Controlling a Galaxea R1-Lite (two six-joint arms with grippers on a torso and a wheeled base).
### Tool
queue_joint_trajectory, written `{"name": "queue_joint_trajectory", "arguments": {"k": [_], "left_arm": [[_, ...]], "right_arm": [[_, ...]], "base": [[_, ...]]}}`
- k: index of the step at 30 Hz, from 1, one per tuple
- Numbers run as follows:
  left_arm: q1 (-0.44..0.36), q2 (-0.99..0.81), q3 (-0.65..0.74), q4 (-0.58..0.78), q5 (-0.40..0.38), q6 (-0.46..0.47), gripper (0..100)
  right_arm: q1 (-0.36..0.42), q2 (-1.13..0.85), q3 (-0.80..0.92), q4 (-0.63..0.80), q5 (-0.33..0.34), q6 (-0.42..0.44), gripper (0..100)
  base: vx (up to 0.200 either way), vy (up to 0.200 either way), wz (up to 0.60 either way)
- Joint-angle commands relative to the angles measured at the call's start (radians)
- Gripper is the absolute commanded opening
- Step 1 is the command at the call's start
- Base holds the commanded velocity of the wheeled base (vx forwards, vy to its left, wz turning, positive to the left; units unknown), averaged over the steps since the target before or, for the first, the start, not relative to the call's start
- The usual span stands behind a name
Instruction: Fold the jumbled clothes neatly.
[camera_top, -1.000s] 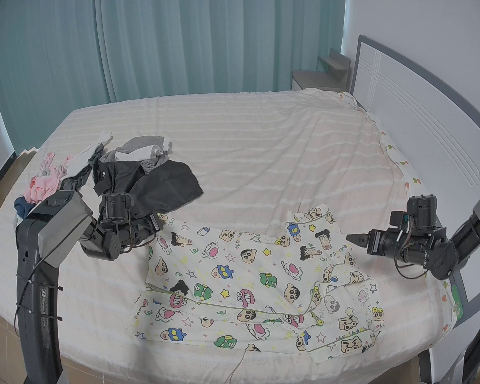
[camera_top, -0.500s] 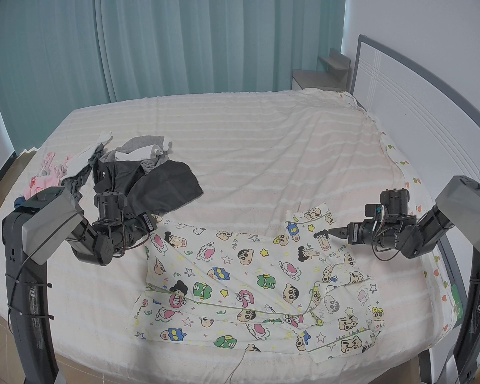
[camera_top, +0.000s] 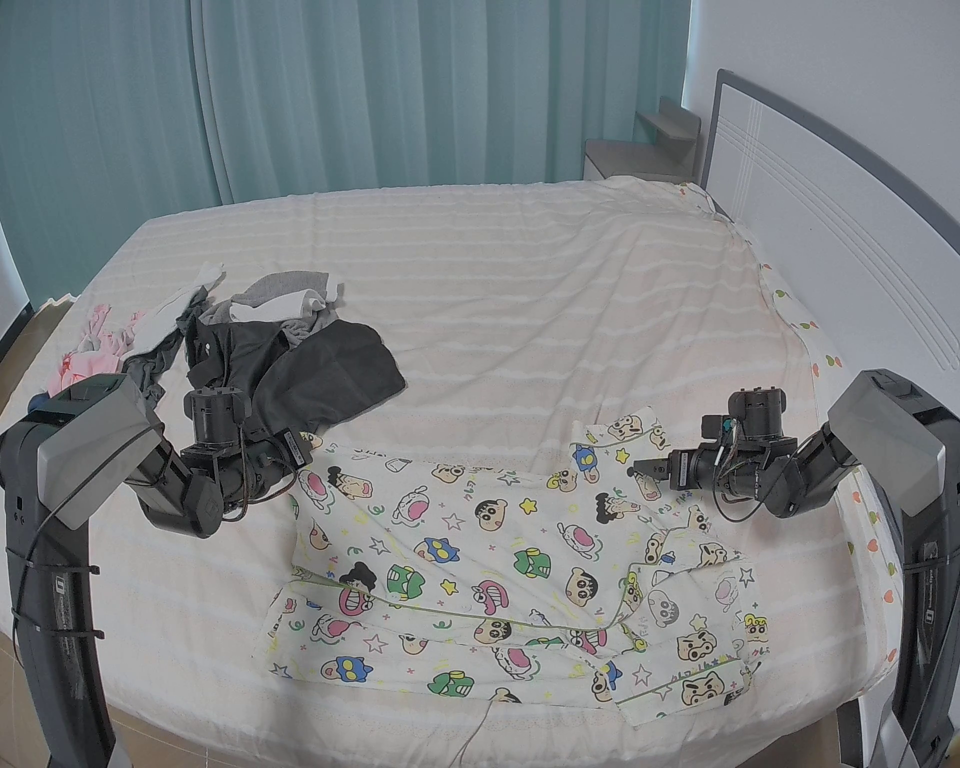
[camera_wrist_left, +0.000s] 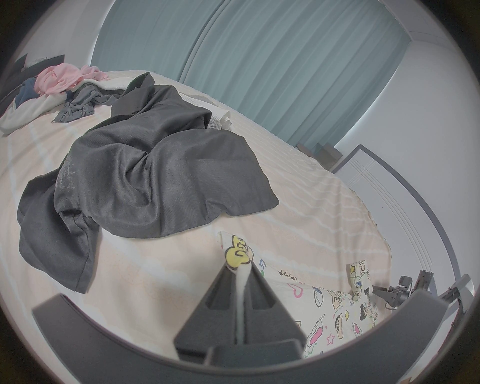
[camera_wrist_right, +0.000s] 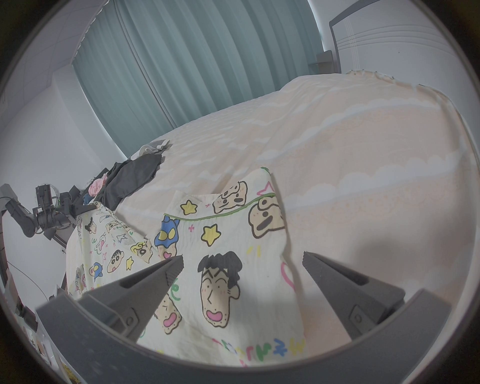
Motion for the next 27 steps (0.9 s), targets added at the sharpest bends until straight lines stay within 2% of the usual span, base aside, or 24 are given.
{"name": "queue_joint_trajectory", "arguments": {"k": [1, 13, 14, 22, 27], "left_arm": [[-0.004, -0.001, 0.001, 0.0, 0.0, 0.0, 0], [-0.017, 0.0, 0.001, 0.0, 0.001, 0.0, 0], [-0.017, 0.0, 0.001, 0.0, 0.0, -0.002, 0], [-0.015, 0.0, -0.002, -0.002, 0.02, 0.0, 0], [-0.017, -0.003, -0.002, -0.002, 0.029, 0.001, 0]], "right_arm": [[0.001, 0.048, -0.047, 0.003, 0.002, -0.001, 100], [0.001, 0.079, -0.098, 0.02, 0.027, -0.012, 100], [0.001, 0.08, -0.098, 0.022, 0.027, -0.013, 0], [-0.005, 0.088, -0.119, 0.017, 0.033, -0.012, 0], [-0.022, 0.044, -0.085, 0.016, 0.07, -0.009, 0]], "base": [[0.0, 0.0, 0.0], [0.0, 0.0, 0.0], [0.0, 0.0, 0.0], [0.0, 0.0, 0.0], [0.0, 0.0, 0.0]]}}
